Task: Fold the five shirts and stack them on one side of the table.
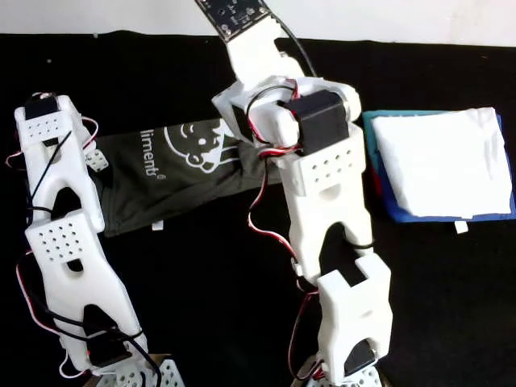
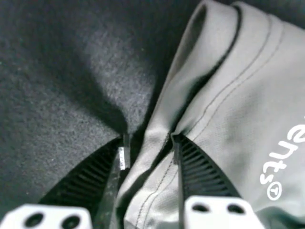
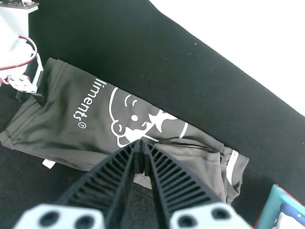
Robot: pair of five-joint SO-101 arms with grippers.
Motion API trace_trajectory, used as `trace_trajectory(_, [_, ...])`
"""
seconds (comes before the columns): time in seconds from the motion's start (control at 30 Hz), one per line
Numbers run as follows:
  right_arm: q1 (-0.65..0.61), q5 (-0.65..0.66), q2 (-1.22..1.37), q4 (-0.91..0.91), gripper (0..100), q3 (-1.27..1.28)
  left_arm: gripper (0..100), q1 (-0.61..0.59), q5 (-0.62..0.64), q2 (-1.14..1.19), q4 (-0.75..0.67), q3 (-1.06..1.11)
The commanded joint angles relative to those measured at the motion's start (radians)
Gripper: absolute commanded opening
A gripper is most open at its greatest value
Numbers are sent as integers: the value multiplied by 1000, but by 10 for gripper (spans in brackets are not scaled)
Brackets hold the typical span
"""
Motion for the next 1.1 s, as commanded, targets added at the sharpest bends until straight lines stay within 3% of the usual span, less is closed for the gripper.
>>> trace_trajectory(0.0, [13, 14, -61, 13, 7, 2, 171, 44, 11, 53, 72, -77])
trace_trajectory(0.13, [13, 9, -65, 13, 7, -7, 159, 67, 6, 102, 150, -154])
trace_trajectory(0.27, [38, 9, -105, 13, 7, 5, 0, 71, -2, 140, 207, -208])
trace_trajectory(0.3, [53, 9, -111, 13, 7, 5, 17, 64, -23, 147, 216, -211])
trace_trajectory(0.57, [176, -14, -231, 13, 7, 15, 9, -189, -212, 153, 222, -228])
trace_trajectory(0.87, [183, -43, -490, 13, 7, 352, 9, -466, -319, 145, 227, -418])
trace_trajectory(1.07, [193, -48, -659, 10, 7, 736, 9, -464, -316, 73, 241, -392])
